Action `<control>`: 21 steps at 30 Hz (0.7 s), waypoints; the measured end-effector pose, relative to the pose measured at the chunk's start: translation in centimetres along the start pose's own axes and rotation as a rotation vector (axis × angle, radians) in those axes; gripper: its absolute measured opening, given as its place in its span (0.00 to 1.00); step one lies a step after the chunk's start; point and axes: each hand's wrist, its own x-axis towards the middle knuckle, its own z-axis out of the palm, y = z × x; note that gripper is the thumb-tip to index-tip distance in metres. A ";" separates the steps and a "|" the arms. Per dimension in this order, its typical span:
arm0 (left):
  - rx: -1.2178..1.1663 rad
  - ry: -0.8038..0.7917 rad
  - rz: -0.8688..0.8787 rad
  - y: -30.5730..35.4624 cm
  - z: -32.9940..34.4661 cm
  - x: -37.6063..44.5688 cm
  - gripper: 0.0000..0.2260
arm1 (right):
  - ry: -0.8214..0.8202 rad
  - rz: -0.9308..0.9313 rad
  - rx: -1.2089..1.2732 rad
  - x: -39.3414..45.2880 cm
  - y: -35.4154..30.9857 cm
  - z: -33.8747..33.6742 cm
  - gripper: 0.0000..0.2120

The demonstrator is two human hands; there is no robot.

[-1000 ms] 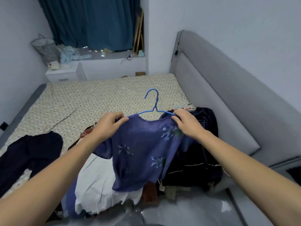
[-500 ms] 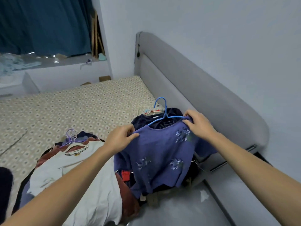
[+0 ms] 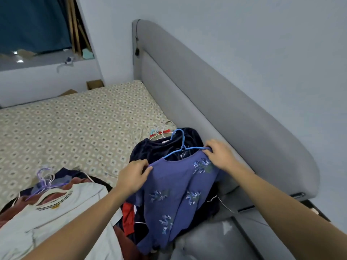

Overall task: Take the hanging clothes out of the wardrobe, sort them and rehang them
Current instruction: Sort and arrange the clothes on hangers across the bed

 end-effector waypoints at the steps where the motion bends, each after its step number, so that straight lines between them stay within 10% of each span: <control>1: 0.005 -0.003 -0.010 -0.3 0.6 1.6 0.11 | -0.008 0.000 -0.006 1.7 0.6 0.5 0.12; 15: 0.089 -0.139 -0.377 -7.5 10.9 24.2 0.09 | -0.192 -0.006 0.053 27.2 9.4 15.4 0.04; 21: -0.017 -0.196 -0.442 -8.9 12.5 25.7 0.17 | -0.343 -0.021 0.003 29.9 10.1 19.4 0.21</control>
